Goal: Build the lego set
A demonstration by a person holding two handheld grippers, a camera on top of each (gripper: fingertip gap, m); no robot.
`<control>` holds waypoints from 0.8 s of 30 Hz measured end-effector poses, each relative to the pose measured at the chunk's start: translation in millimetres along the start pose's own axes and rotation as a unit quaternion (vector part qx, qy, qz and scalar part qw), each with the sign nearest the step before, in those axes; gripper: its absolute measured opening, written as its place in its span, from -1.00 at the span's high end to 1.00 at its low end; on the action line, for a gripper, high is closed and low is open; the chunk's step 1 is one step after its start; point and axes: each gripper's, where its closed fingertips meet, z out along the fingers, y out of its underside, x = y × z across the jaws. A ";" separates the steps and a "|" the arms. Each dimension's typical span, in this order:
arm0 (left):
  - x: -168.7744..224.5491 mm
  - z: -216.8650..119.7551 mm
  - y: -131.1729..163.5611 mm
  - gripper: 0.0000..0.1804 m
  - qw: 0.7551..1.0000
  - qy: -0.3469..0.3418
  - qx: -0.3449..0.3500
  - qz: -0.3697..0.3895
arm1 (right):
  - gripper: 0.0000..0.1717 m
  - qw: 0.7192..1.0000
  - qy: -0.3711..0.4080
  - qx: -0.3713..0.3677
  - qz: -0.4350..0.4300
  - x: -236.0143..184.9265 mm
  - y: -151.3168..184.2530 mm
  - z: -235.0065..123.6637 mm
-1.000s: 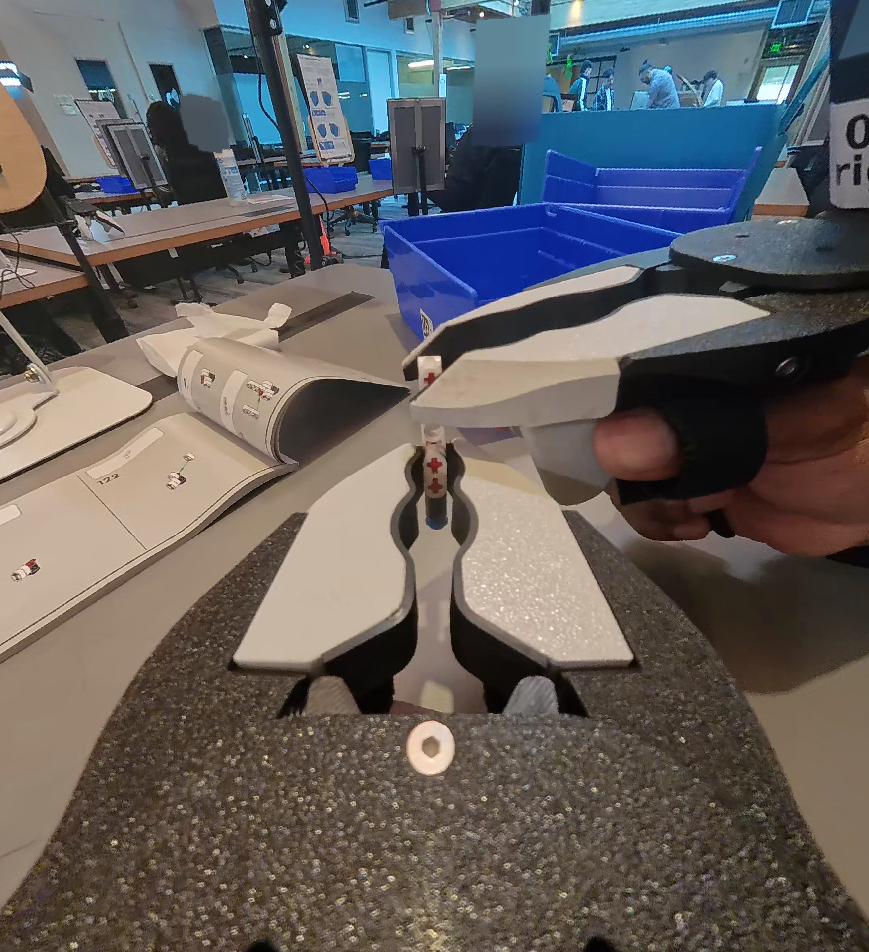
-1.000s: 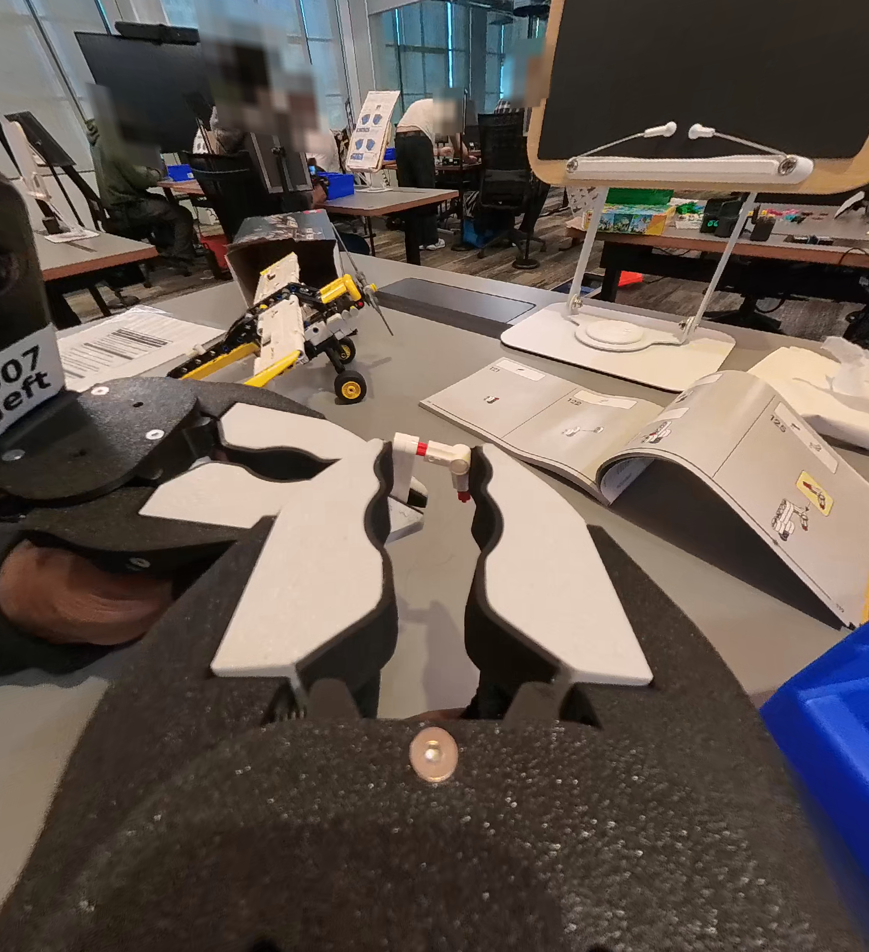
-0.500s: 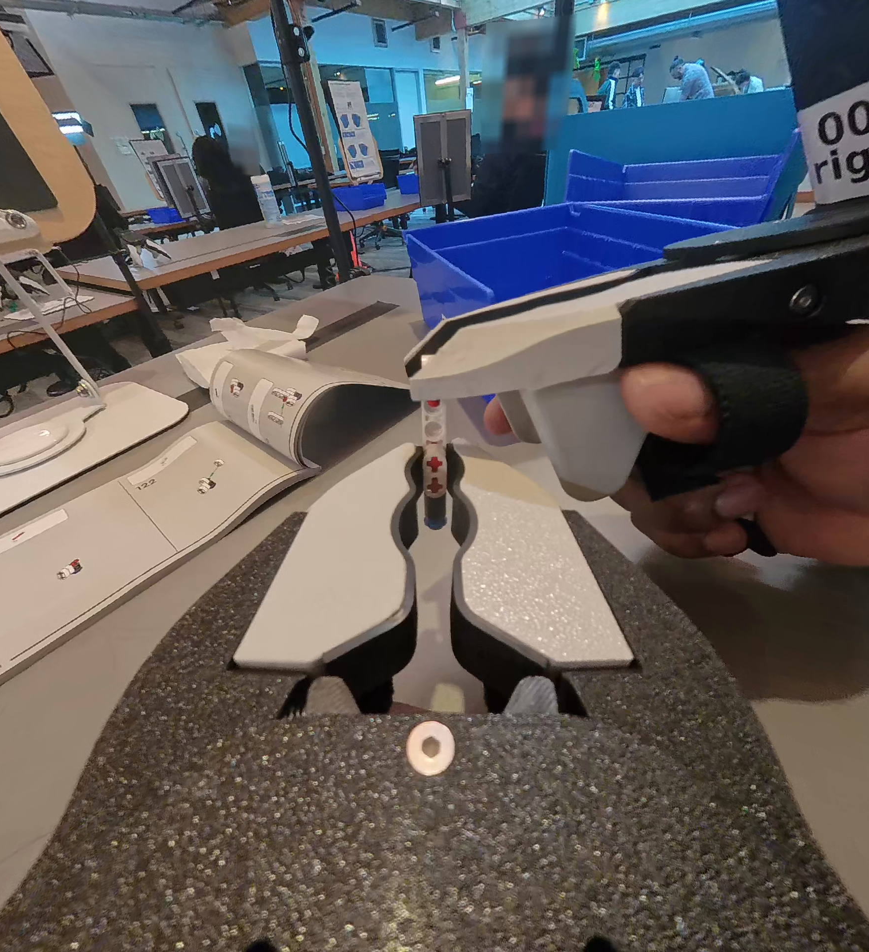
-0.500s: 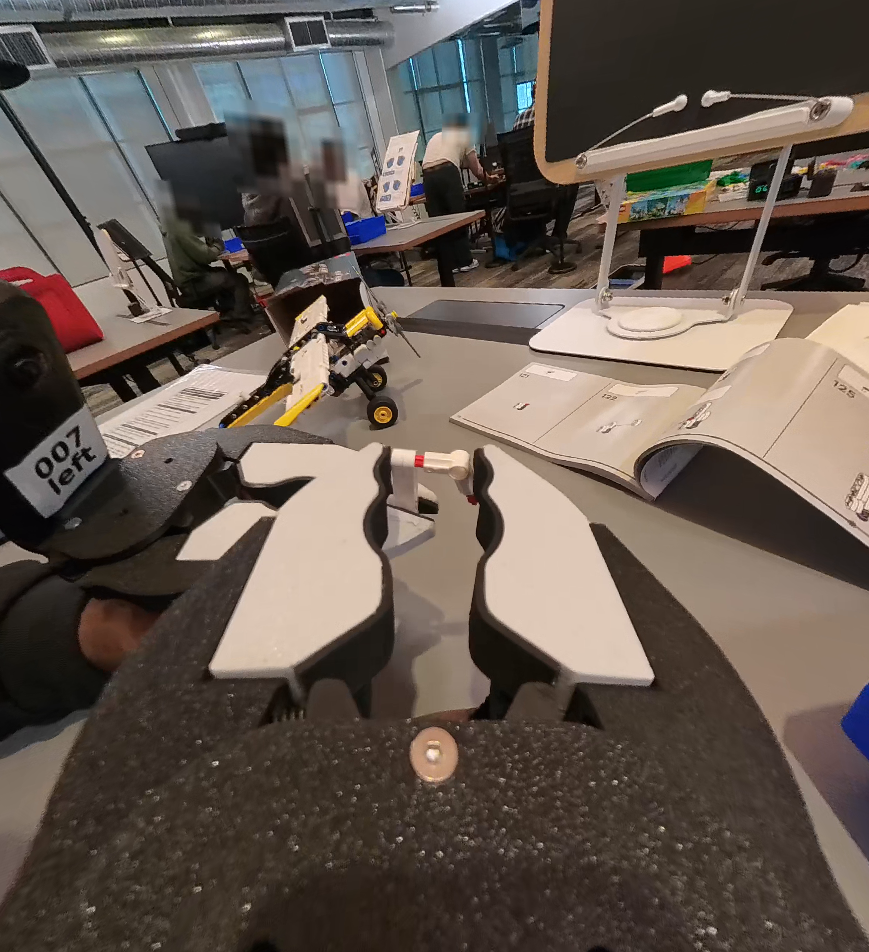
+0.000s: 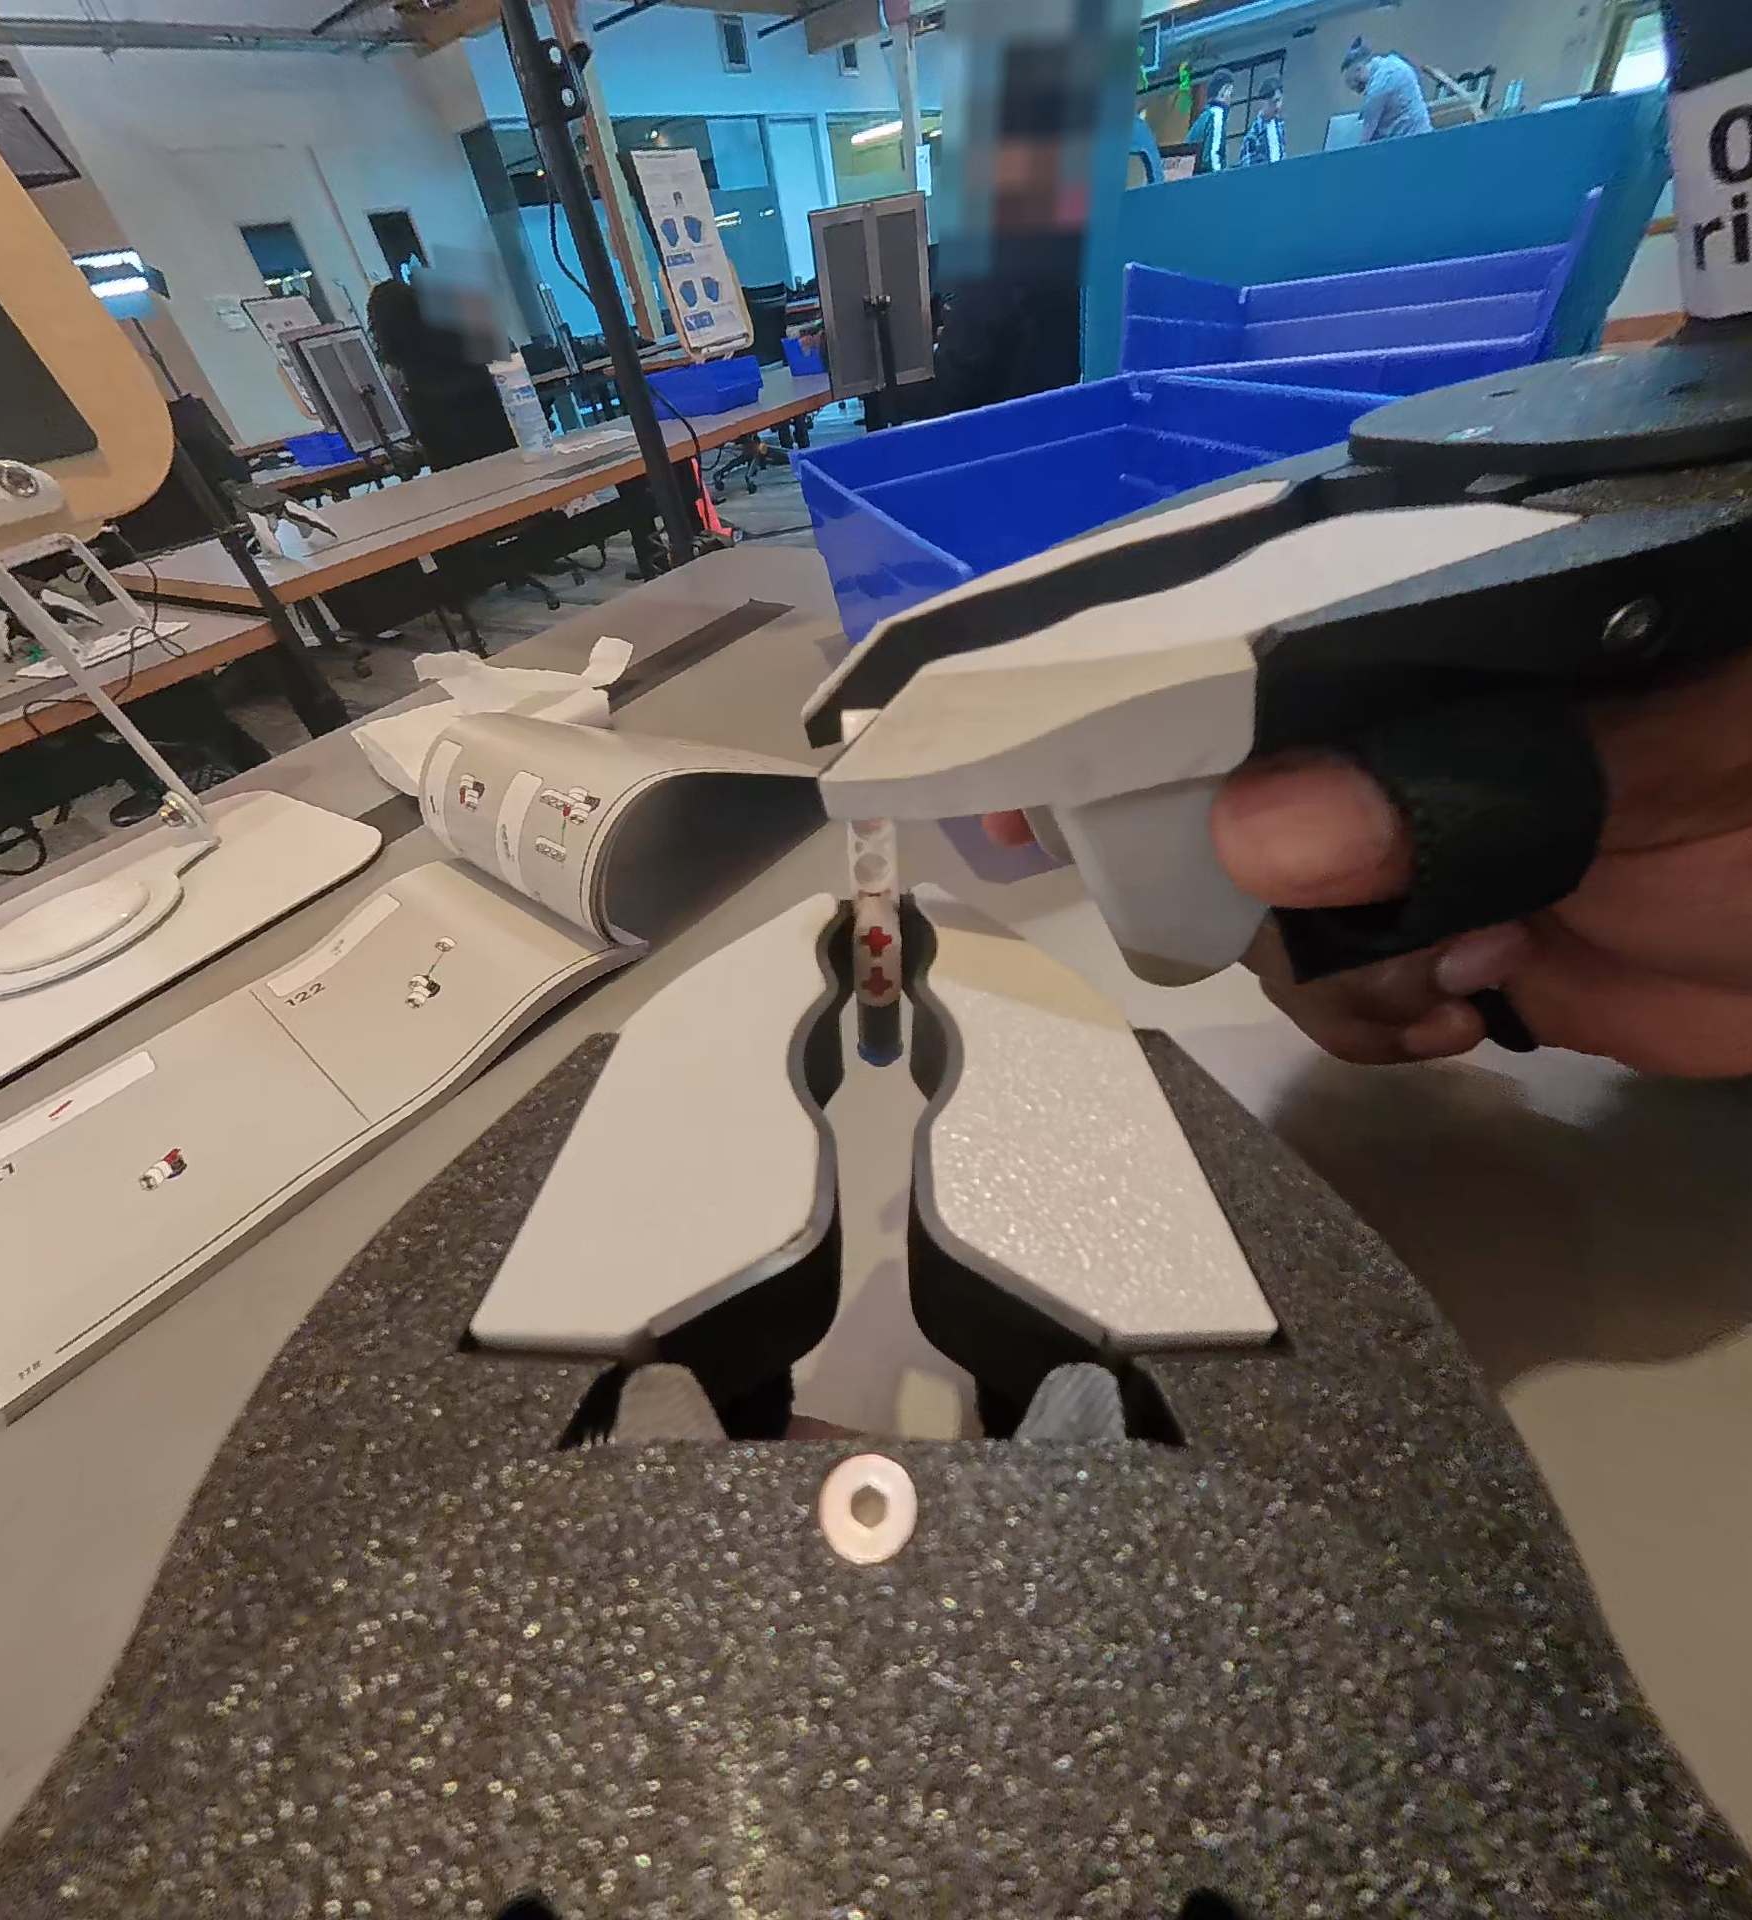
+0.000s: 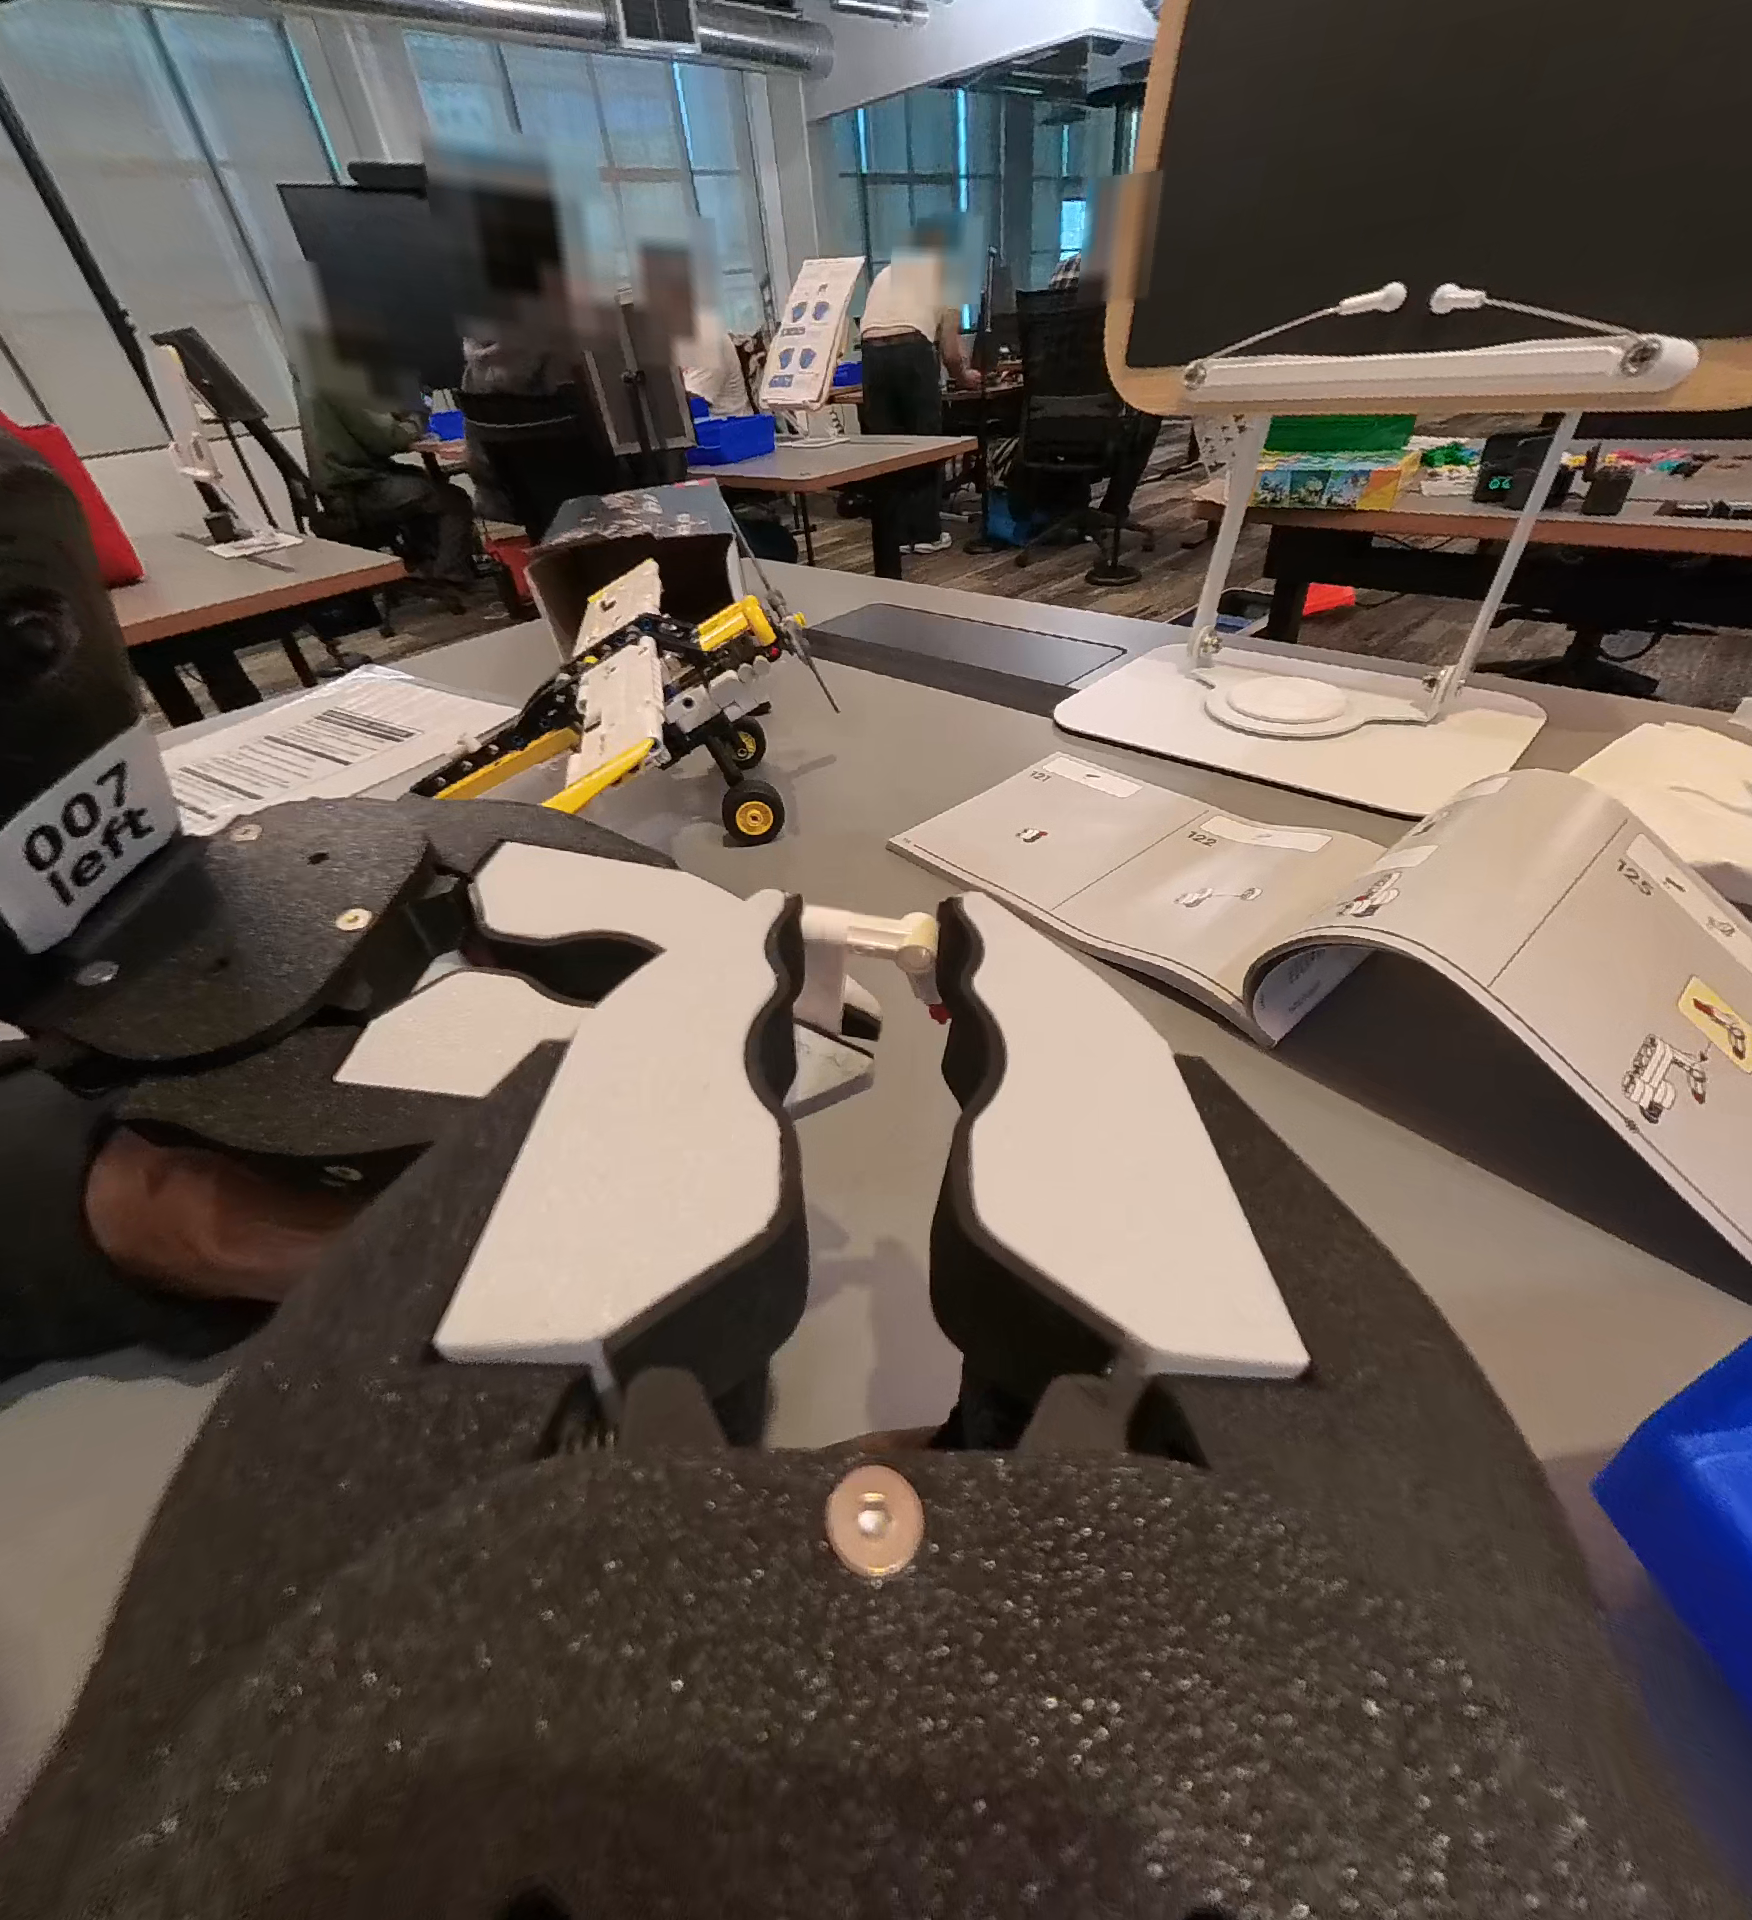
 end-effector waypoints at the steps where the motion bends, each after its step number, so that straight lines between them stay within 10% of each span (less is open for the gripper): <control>1: 0.7 -0.5 -1.2 0.91 1.000 0.003 0.003 0.000 | 0.71 1.000 -0.004 0.001 -0.005 -0.9 -0.9 -0.8; 24: -7.1 0.9 14.3 0.91 0.976 0.074 -0.050 -0.200 | 0.52 0.996 -0.061 -0.057 0.007 11.2 21.3 6.7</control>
